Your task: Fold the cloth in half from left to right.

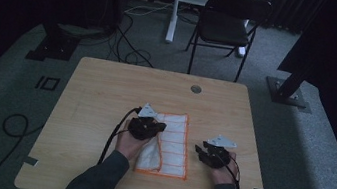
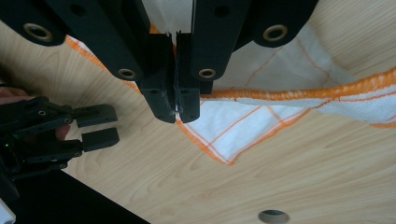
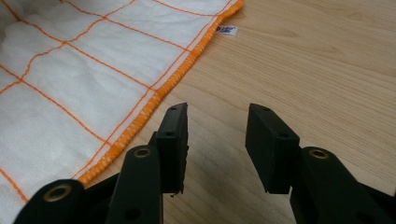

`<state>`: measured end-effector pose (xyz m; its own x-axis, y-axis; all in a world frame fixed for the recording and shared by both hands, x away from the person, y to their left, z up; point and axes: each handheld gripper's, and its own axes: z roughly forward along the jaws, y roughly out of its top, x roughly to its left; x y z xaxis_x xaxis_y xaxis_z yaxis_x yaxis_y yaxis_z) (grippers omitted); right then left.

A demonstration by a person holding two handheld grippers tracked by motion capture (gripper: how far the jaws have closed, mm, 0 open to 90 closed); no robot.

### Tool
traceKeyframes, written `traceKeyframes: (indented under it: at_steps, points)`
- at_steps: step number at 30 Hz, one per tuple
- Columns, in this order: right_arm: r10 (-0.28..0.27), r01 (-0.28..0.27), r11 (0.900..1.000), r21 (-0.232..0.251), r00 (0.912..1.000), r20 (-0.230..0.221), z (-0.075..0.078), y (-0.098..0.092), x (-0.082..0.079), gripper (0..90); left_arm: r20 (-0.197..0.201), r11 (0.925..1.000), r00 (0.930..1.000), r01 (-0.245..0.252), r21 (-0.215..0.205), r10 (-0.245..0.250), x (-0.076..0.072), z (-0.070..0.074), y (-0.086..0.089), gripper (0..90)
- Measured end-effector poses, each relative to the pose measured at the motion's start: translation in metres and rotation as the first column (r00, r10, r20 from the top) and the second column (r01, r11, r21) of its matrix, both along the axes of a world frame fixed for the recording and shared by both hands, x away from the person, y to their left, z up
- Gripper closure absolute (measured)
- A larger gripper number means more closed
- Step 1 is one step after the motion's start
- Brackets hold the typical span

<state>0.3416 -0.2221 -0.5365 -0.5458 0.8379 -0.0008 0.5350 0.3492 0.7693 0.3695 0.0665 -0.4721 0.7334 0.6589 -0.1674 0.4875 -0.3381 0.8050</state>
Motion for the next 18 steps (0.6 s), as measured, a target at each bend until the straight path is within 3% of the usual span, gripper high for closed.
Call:
traceKeyframes:
  at_steps: [18]
  points:
    - [-0.001,0.001,1.0,0.0,1.0,0.0,0.0,0.0,0.0,58.9,-0.03,0.9982,0.9978,0.06,0.011,-0.059,0.01,-0.015,-0.052,87.8]
